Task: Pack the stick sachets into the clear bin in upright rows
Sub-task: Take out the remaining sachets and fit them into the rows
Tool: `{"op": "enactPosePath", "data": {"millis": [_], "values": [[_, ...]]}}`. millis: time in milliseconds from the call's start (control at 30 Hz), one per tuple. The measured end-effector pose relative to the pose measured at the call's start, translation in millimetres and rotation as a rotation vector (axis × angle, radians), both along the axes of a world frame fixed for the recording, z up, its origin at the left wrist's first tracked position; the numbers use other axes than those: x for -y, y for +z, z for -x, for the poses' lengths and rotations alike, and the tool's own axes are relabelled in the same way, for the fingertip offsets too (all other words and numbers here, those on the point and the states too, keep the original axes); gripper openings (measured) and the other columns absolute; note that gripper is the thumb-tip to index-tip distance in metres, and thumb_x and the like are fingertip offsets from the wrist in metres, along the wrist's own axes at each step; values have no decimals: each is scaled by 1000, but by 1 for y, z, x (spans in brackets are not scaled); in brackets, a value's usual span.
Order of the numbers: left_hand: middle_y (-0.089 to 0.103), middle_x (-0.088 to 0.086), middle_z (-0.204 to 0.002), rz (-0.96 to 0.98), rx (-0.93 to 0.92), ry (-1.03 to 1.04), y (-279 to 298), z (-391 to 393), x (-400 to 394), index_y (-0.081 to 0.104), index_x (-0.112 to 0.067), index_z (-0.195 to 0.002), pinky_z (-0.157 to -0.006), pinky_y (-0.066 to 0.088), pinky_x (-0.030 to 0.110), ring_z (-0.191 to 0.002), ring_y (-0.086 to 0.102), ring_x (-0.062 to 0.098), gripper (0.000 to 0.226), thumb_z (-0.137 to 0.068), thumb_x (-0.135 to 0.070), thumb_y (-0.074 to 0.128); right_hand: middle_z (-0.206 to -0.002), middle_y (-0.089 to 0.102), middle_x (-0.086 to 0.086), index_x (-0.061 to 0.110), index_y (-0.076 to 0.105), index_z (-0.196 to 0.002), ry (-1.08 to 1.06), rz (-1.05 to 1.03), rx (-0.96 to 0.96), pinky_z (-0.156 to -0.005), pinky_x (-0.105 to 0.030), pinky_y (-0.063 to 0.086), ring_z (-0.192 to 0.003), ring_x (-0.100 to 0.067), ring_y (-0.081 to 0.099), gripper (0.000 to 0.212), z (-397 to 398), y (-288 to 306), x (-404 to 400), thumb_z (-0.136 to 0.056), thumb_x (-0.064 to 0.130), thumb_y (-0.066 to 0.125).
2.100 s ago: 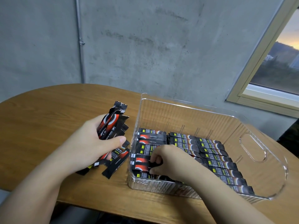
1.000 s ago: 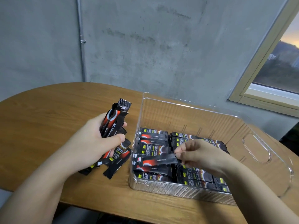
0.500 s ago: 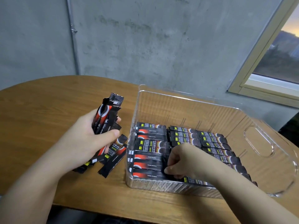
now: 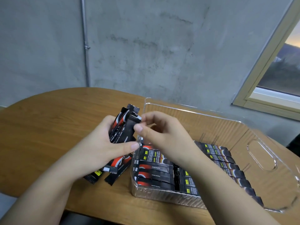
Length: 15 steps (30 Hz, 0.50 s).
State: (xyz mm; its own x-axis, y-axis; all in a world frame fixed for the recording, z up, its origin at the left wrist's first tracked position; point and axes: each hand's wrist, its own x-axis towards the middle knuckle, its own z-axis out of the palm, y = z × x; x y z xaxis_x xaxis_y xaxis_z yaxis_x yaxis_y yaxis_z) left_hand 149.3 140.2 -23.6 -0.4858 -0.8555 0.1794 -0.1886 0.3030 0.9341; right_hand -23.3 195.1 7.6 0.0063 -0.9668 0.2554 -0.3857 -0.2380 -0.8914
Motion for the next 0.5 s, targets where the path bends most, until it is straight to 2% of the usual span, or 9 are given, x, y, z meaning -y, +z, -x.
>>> {"op": "enactPosePath", "data": {"millis": [100,233,300,333,400,500], "values": [[67,-11,-110,12,13,2,4,-2,-2,52,-36,-113,-91,51,35,-100,64,2,80,-41,-63,75,-66,57,12,19,60,-85,10,-3,79,-47,-12,39,-51,-6,53,13,-8,5,4,-82,26,71],[69,-12,-106,50,51,-38,8,-2,-6,54,-38,-113,-88,53,40,-96,67,6,75,-44,-60,77,-63,55,3,15,56,-76,1,23,47,-45,-15,40,-47,-8,54,17,-11,4,8,-84,17,70],[72,-12,-95,62,47,-57,11,0,-7,55,-38,-112,-73,56,38,-82,70,11,68,-52,-57,81,-61,57,1,14,54,-75,-7,44,61,-48,-17,44,-47,-7,55,17,-8,6,7,-87,10,66],[72,-9,-83,64,41,-57,13,0,-7,55,-36,-110,-60,55,36,-67,69,15,59,-60,-53,83,-60,58,-1,13,54,-75,-19,54,89,-50,-18,46,-48,-7,56,17,-5,7,7,-88,7,64],[64,-4,-58,65,18,-41,17,1,-4,55,-28,-102,-40,45,28,-43,55,14,40,-70,-36,78,-62,58,-5,11,53,-77,-54,72,185,-52,-18,49,-49,-7,57,17,1,8,8,-89,2,61],[58,-4,-52,103,-40,12,24,4,1,54,-26,-92,-36,40,24,-41,51,8,25,-77,-20,74,-70,60,-10,9,54,-80,-92,102,315,-55,-18,51,-52,-9,58,14,11,10,11,-91,1,58]]}}
